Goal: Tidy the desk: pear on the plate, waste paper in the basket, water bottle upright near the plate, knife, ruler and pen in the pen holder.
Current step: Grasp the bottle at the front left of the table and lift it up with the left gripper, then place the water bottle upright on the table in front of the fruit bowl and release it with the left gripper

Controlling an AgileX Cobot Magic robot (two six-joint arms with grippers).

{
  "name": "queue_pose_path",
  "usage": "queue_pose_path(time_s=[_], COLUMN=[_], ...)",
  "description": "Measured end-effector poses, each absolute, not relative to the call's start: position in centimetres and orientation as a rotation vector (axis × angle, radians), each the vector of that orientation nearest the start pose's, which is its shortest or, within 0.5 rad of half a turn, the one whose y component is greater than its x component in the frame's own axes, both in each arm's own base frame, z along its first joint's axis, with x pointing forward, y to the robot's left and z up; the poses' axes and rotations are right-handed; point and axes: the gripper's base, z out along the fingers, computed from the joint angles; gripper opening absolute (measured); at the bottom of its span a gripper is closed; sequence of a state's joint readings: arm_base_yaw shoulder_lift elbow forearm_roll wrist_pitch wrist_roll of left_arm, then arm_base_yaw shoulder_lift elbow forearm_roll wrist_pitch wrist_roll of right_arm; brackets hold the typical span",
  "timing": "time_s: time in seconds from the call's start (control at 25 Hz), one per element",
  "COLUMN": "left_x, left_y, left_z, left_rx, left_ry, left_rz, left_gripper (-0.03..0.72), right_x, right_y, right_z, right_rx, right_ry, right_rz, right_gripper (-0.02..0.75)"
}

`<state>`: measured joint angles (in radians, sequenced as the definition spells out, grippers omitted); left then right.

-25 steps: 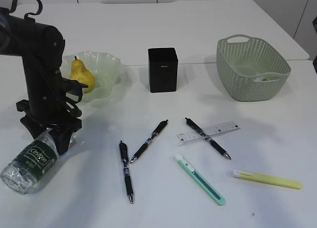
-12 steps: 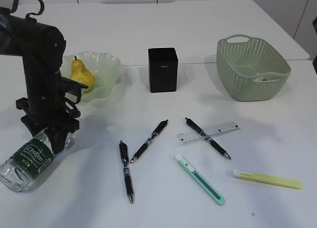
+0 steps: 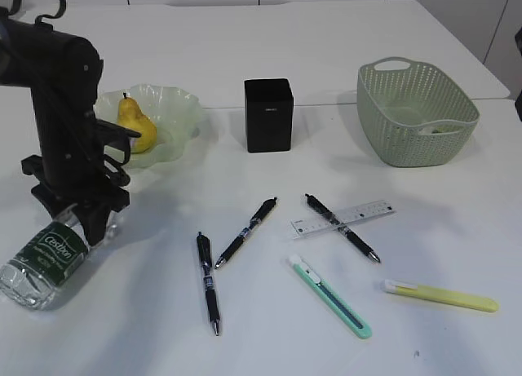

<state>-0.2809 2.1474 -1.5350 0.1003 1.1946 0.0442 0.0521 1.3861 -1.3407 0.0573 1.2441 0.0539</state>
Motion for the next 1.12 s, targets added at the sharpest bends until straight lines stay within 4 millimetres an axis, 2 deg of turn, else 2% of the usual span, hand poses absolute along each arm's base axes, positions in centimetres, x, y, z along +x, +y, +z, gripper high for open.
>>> queue_pose_path(time_s=[0.24,0.68,0.84,1.12], left_x=[38.4,36.6,35.4,31.3], left_y=[-10.1,-9.6,-9.2,-8.3], left_z=[18.5,25.9,27.1,26.8], left_rx=[0.535,0.424,0.371,0.346], left_ry=[3.116,2.921,2.845,2.616], left_rz=[0.153,0.101,0.073,0.000], left_gripper=[0.363,0.362,0.362,0.362], right_x=[26.8,26.8,26.8,26.8], right_y=[1.9,1.9,1.9,1.9], right_z=[35.5,35.5,35.5,35.5], right_rx=[0.014,0.005,0.006,0.006], right_ry=[2.775,2.775,2.775,2.775], right_rz=[0.107,0.106,0.106,0.106], right_gripper=[0.373,0.372,0.373,0.372])
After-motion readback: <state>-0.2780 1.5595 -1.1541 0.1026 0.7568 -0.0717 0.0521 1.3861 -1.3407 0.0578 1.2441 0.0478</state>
